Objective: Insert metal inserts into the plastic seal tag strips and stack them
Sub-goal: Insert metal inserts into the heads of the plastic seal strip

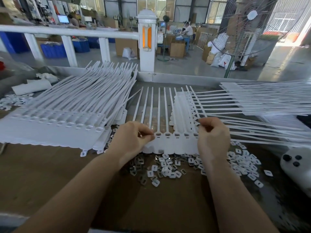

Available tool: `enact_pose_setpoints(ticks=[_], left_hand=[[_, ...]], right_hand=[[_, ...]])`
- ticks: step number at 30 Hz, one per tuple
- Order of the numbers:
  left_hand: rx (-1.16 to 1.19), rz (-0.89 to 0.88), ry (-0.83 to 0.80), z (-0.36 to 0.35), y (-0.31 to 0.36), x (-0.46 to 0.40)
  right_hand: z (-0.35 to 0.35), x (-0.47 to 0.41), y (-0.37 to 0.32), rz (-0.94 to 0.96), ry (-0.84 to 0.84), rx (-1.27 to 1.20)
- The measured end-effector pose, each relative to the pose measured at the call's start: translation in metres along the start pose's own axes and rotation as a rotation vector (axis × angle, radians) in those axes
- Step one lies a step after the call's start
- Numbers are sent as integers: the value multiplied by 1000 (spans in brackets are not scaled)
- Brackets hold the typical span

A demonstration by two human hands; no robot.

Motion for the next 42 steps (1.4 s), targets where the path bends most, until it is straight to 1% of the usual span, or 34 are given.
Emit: enact_pose_setpoints(ticks=[4,8,11,13,14,17,20,24,32,34,37,40,42], left_hand=[[6,-37,68,0,-4,7],[59,23,142,3,-15,9],[92,43,175,8,-19,10],[130,-14,137,10,-14,10],[139,-62,83,9,-10,11],[33,-227,-120,1,2,16],[-18,-300,-225,-7,6,20],[-15,-315,-256,-9,7,20],[-27,-328,-217,-14,9,19],[26,-277,-178,-12,7,16],[173,-82,-83,-4,-3,10],[229,37,2,1,-11,8],[261,98,31,3,-14,7]], right_hand=[[-9,7,-7,122,-138,13],[-19,15,-13,239,-278,36],[-24,20,-17,327,-334,56],[-25,20,-17,334,-348,64],[-25,20,-16,327,-348,67],[-25,19,-15,321,-341,76],[-26,19,-16,324,-345,87],[-27,20,-17,330,-352,87],[-29,20,-15,314,-388,112],[-30,21,-15,310,-398,118],[-30,21,-14,298,-414,130],[-30,22,-14,297,-420,141],[-30,23,-14,296,-422,136]])
Point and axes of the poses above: each hand's wrist, its own x-axis away from the middle knuckle, its own z-axis out of the back of the hand, y = z × x, the point moved 5 cm from there along -x, towards the middle knuckle, and after that the axes turned 10 degrees about y, right-handed, at the moved point
